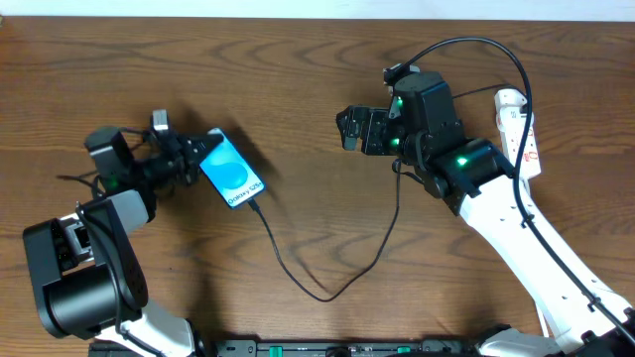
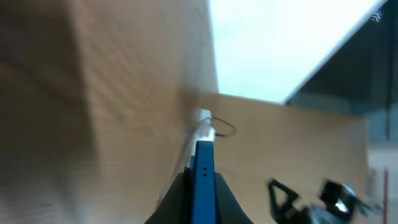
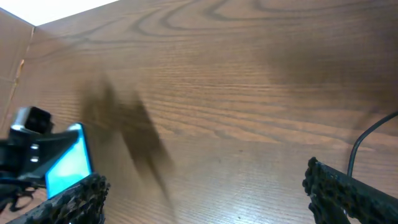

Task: Plug charger to phone and switch on socket
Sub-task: 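Lower the phone with the left gripper and lay it on the table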

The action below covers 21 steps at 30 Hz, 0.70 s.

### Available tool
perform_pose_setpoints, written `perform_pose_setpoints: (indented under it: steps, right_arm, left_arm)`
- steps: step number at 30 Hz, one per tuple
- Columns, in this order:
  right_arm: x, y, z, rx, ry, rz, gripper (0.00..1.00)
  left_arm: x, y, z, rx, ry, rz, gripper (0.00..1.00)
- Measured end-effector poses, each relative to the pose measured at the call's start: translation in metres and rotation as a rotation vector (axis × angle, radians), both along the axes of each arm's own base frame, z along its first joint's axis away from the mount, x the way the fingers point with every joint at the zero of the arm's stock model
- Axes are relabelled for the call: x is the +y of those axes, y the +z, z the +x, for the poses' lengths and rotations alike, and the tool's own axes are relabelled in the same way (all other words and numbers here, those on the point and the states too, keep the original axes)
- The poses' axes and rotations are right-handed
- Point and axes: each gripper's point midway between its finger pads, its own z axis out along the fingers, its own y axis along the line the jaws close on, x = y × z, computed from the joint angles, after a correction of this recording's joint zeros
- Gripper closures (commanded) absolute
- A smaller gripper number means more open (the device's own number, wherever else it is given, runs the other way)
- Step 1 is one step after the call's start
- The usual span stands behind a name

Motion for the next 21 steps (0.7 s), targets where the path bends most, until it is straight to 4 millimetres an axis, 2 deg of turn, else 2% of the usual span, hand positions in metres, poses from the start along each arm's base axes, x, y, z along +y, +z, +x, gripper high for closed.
perform_pose_setpoints:
  steps: [4,7,21]
  right_arm:
    - [0.0,-0.001,0.0,0.0,0.004,-0.006,0.01]
    - [0.0,-0.001,-0.001,-0.002,0.009,-0.01,0.01]
    - [0.0,-0.001,-0.001,-0.004,0.012,-0.013,0.01]
  left_arm:
    - [0.005,-0.037,-0.01,0.155,0.063,0.06,0.93]
    - [0.01,-0.055,-0.015,0.208,0.087,0.124,0.93]
    - [0.029,-0.099,-0.035,0.353,0.146,0.334,0.93]
